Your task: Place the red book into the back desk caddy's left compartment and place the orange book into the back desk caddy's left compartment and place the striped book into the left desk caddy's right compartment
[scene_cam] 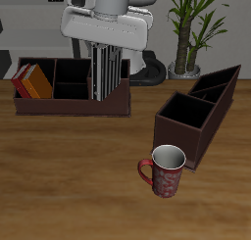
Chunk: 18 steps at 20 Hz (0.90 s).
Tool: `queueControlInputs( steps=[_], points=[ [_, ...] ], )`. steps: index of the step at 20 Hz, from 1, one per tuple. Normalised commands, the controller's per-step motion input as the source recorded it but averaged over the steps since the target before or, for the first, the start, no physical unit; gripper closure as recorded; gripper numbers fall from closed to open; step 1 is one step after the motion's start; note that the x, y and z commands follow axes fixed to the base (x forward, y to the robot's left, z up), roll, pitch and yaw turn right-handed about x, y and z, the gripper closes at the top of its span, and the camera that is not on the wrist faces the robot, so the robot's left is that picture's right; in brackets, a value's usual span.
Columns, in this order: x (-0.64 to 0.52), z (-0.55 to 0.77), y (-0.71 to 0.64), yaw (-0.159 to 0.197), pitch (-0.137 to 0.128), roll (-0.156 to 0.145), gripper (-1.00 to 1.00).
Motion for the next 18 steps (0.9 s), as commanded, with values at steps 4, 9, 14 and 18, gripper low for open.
queueControlInputs(
  steps=[4,9,14,18],
  points=[
    [-0.19,0.1,0.46,-0.004,0.005,0.022,1.0],
    [-0.04,0.05,0.46,-0.014,0.023,0.004,1.0],
    [0.02,-0.1,0.58,-0.057,0.038,-0.053,1.0],
    [-0.08,-0.08,0.49,-0.07,0.036,-0.047,1.0]
  ],
)
